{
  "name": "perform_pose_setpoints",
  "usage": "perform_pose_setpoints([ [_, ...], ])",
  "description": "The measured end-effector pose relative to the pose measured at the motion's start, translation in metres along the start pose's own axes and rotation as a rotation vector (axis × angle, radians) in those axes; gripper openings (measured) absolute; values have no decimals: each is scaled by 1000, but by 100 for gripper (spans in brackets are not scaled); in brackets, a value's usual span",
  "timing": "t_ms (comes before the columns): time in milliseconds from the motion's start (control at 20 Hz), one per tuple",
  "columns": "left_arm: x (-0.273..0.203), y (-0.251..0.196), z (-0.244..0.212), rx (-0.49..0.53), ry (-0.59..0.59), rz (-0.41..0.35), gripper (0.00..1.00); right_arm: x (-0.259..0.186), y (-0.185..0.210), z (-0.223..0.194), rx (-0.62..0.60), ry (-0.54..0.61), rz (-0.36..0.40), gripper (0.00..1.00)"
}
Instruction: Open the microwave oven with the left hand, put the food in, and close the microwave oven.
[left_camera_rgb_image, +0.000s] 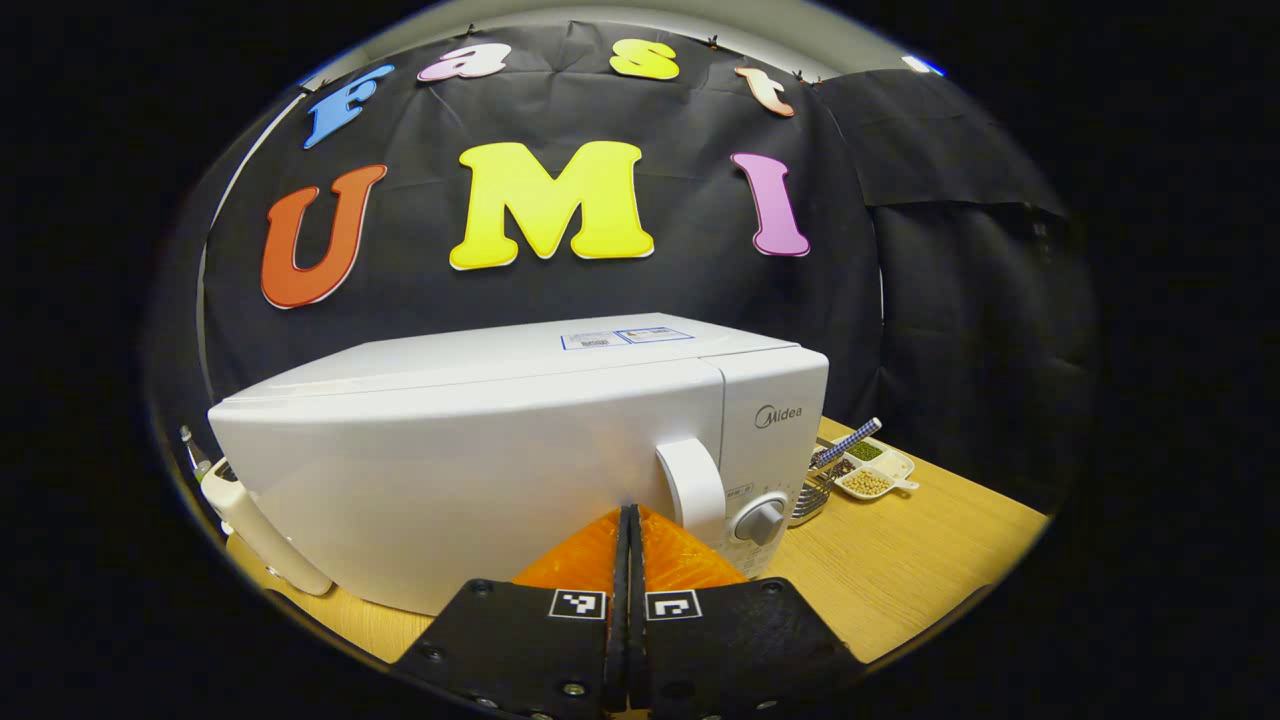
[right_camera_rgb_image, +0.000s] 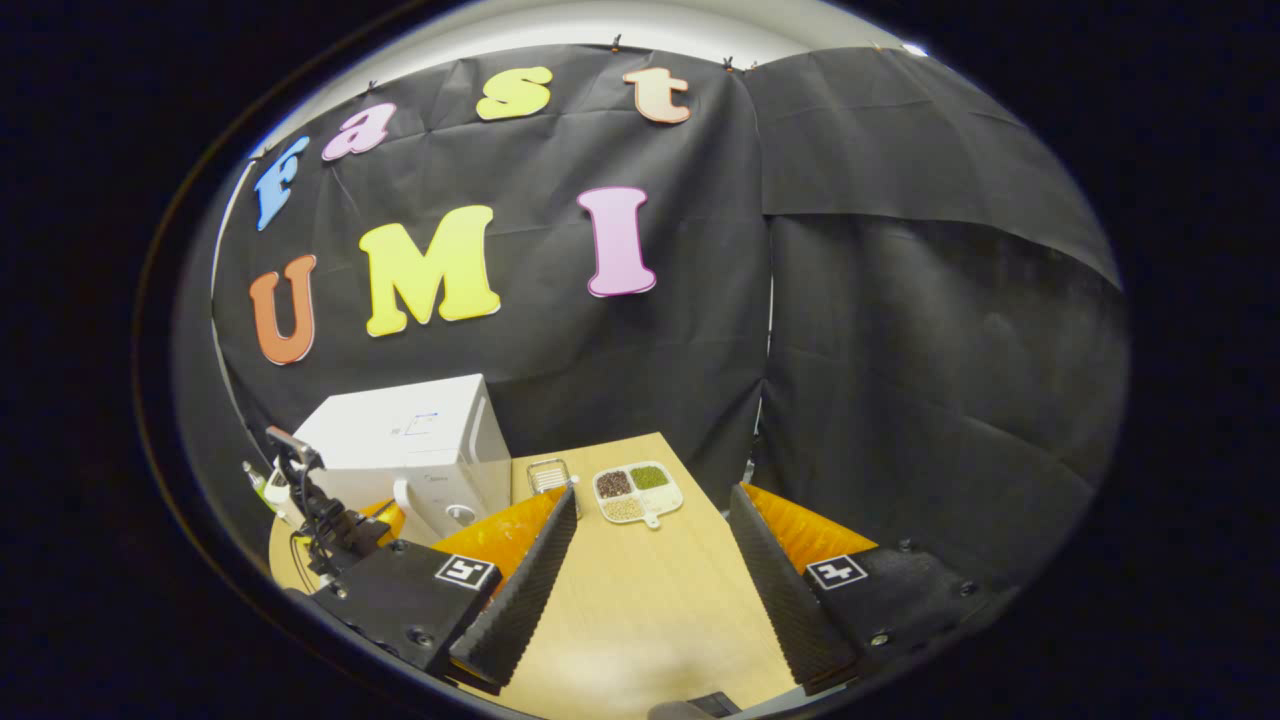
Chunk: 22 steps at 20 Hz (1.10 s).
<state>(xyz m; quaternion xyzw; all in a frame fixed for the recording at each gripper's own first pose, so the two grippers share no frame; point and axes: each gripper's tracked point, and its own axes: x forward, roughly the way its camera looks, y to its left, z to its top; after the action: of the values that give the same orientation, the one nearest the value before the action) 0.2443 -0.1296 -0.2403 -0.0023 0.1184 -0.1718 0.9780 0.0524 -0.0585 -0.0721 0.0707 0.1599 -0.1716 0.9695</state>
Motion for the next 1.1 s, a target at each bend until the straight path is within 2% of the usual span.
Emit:
perform_pose_setpoints([
  [200,-1,-2,-4,-39,19,7,1,-5,3,0,-5,-1,1,98],
  [450,-6,-1,0,-38,10,2,0,-10,2,-5,13,-1,-2,98],
  [650,-16,9,-10,-15,41,31,0,-15,-2,-8,15,-4,-12,98],
  [700,-23,14,-14,-4,42,33,13,-17,-2,-8,13,-8,-12,98],
  [750,-30,23,-22,10,39,54,20,-19,-2,-8,8,-11,-12,98],
  [800,-43,34,-33,26,50,94,58,-21,-3,-10,3,-15,-13,98],
  [850,-53,43,-47,25,78,103,95,-23,-2,-12,-2,-17,-12,98],
  [900,-64,48,-60,17,108,111,93,-25,-1,-14,-3,-15,-9,98],
  [950,-77,56,-72,12,133,125,84,-27,1,-18,-3,-10,-3,98],
  [1000,-90,62,-83,8,153,139,95,-29,4,-23,-2,-2,2,98],
  [1100,-112,69,-98,-19,190,156,96,-32,11,-32,-4,14,24,98],
])
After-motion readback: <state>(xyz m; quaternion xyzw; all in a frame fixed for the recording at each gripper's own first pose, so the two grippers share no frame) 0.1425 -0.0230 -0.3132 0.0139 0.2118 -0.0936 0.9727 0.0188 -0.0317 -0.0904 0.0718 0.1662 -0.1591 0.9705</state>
